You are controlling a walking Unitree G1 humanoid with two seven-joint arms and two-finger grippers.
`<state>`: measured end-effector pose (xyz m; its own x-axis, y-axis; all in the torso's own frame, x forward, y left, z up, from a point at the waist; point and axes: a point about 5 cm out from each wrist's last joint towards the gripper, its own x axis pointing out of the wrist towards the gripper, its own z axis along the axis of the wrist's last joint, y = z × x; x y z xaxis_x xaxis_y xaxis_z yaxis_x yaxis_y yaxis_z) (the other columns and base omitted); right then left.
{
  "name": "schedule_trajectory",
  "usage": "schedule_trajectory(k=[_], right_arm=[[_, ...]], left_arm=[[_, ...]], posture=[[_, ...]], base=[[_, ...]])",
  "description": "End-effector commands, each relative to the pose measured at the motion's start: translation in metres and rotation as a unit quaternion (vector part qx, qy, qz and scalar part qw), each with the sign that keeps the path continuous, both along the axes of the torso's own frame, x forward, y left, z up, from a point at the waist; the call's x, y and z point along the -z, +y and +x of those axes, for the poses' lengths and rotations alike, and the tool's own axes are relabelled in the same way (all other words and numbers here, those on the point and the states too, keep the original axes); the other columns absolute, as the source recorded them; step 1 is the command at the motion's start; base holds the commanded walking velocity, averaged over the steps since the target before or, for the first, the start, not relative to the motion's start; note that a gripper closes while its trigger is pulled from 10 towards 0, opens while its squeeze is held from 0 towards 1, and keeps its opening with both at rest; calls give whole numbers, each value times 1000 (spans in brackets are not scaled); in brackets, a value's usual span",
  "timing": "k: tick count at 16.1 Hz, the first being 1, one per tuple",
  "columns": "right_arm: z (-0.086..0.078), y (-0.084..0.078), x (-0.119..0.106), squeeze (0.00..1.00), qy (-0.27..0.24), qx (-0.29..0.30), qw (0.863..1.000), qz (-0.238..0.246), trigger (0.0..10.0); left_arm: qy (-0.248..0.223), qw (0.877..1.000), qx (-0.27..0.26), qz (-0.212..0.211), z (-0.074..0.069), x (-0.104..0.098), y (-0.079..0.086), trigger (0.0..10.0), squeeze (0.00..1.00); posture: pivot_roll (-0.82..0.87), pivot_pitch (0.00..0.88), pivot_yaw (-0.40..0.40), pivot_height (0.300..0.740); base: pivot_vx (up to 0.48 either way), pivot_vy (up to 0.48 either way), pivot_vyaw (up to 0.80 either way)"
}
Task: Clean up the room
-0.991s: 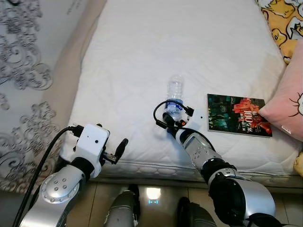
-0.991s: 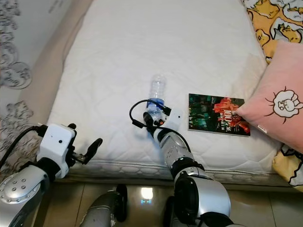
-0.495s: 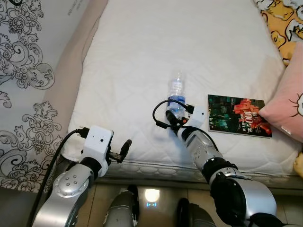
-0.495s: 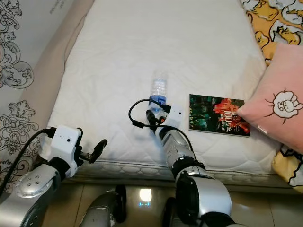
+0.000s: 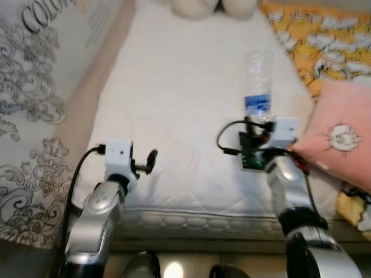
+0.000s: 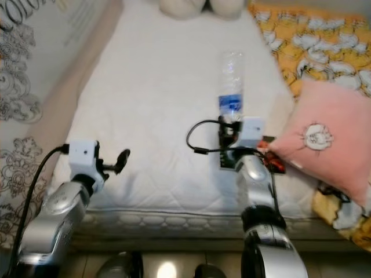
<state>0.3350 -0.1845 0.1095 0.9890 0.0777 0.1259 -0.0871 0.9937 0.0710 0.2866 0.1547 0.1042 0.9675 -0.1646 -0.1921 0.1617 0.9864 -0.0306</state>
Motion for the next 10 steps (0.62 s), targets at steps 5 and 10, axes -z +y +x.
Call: schedule_trajectory(k=[5, 10], right_arm=[[-78, -18, 0, 0, -65, 100, 987, -107, 10000], [-105, -25, 28, 0, 15, 104, 990, -88, 10000]], left_arm=[[-91, 994, -49, 28, 0, -10, 24, 10000, 0], [-84, 996, -37, 5, -3, 3, 18, 10000, 0]], posture=[[-114, 0, 10, 740], [-122, 0, 11, 740]], base=[[0, 0, 0], [0, 0, 0]])
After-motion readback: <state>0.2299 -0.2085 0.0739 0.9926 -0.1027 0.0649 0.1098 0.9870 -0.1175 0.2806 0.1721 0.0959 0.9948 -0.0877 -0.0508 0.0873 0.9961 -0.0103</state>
